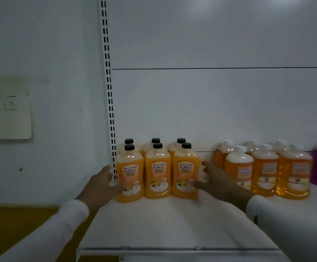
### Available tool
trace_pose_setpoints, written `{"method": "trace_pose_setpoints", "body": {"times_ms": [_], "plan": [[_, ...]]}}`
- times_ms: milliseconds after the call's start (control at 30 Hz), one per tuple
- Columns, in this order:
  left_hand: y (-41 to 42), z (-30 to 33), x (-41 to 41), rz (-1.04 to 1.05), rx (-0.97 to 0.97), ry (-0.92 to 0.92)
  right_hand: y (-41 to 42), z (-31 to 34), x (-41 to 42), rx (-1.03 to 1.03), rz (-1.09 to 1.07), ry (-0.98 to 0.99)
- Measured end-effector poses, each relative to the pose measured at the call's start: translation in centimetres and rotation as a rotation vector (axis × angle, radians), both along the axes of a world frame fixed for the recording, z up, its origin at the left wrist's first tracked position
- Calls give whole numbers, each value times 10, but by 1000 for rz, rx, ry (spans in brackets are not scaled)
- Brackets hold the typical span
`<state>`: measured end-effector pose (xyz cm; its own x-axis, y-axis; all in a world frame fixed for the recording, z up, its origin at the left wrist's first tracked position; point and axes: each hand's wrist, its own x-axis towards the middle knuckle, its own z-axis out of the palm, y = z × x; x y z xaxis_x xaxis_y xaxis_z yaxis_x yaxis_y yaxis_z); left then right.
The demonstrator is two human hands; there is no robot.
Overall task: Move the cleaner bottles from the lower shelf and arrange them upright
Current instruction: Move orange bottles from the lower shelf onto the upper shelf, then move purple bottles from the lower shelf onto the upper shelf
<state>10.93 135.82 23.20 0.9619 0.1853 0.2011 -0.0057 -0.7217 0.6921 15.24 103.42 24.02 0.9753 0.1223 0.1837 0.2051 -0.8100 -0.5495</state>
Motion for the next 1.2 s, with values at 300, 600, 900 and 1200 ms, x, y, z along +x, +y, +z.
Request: {"method": "trace_pose_setpoints", "body": {"times_ms": [300, 600, 900, 1200], "plan": [[-104, 4, -63, -211, 323, 5, -61, 14, -71, -160, 48, -86], [-354, -38, -109, -601, 331, -189, -264, -2, -183, -165, -206, -32], [-529, -112, -139, -831, 227, -70, -423, -66, -275, -92, -482, 111], [-600, -204, -91, -849, 159, 106, -493, -157, -240, -48, -437, 260]]}}
